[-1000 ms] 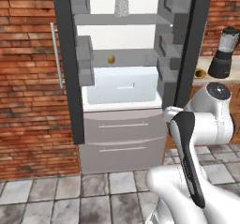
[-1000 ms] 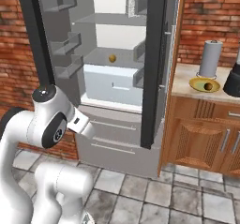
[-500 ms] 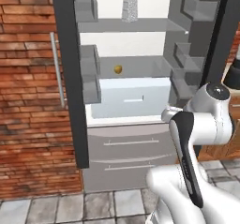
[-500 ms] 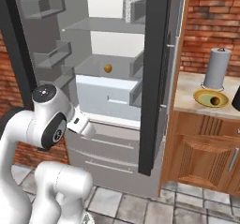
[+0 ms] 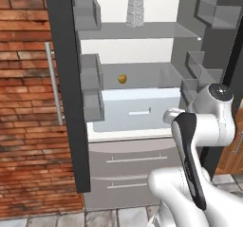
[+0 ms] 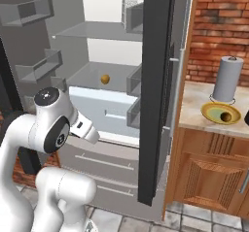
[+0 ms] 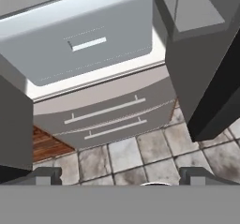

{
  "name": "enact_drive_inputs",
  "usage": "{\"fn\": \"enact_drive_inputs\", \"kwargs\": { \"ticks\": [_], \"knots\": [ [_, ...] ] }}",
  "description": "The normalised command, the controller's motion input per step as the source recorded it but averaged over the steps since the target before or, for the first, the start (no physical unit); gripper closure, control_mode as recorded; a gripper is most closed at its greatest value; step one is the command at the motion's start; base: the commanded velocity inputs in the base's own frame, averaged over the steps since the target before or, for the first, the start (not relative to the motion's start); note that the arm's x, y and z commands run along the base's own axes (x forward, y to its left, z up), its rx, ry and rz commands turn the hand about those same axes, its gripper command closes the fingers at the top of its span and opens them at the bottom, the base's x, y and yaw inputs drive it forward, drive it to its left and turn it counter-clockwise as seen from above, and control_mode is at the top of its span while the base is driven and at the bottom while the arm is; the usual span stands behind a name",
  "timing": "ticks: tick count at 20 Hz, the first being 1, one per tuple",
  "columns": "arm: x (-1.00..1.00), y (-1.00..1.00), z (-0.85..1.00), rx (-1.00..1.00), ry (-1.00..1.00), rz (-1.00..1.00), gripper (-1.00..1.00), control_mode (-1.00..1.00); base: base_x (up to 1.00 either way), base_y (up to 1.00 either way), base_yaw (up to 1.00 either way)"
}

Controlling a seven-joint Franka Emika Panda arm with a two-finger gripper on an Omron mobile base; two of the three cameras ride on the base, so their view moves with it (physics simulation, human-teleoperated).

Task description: Pick the apple and mango from the fridge and place them on the plate next to the blender to make a fruit smoothie.

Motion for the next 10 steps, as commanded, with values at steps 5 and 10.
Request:
{"fn": "enact_drive_inputs", "kwargs": {
  "ticks": [5,10],
  "knots": [
    [0.0,0.0,0.0,0.0,0.0,0.0,-1.0,1.0,0.23,0.25,0.01],
    [0.0,0.0,0.0,0.0,0.0,0.0,-1.0,1.0,0.27,0.39,0.01]
  ]
}}
